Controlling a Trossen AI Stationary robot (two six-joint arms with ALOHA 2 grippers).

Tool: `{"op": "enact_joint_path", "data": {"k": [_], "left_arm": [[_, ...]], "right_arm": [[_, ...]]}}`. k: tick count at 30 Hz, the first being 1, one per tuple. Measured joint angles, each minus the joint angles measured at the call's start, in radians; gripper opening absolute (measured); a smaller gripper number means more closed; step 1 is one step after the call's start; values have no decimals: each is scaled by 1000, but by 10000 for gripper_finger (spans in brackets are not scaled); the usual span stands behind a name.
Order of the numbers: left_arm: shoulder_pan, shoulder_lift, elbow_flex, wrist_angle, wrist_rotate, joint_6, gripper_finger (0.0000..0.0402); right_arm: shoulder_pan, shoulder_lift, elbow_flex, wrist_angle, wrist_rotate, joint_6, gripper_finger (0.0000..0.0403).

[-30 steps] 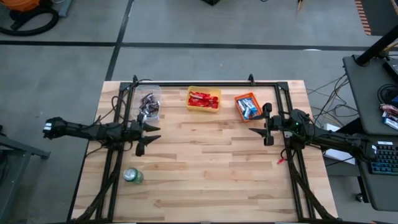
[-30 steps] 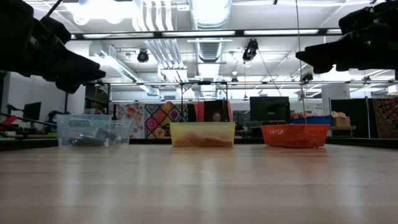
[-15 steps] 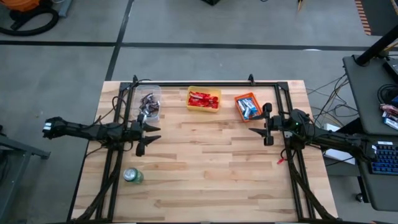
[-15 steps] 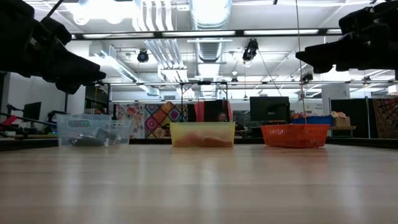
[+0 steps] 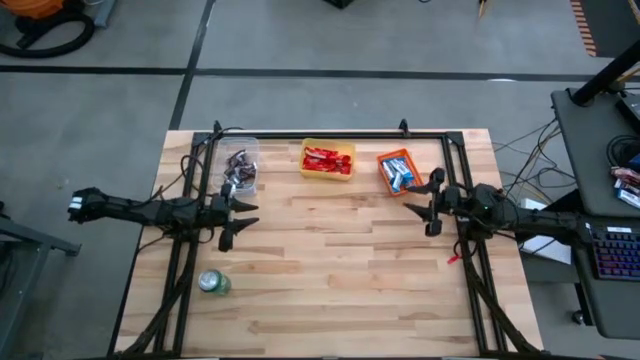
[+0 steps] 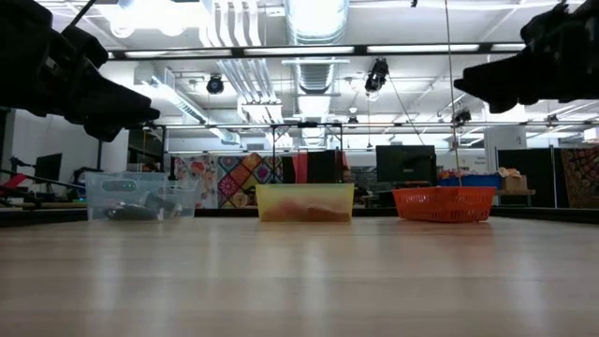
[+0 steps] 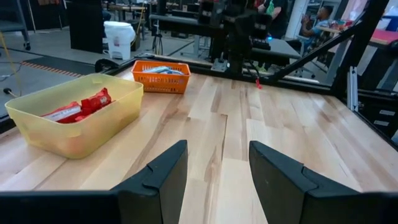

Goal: Sort candy
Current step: Return to Home Position

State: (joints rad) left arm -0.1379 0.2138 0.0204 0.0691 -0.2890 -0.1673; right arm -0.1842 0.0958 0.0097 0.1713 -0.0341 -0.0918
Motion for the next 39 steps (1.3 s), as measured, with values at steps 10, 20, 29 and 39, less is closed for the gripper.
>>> {"op": "enact_joint_path", "data": {"k": [10,20,29,39], "left_arm": [[0,10,0,-2,1,0,156],[0,15,0,-3,0,0,155],[0,17,0,-3,0,0,155],[0,20,0,-3,0,0,155]], "right_arm": [[64,-74,0,-53,-133,-54,199],[92,-96,0,-121,-175,-128,199],[124,-96,0,-93,-348,-227,199],[123,-63,0,-104,-348,-110,199]]}}
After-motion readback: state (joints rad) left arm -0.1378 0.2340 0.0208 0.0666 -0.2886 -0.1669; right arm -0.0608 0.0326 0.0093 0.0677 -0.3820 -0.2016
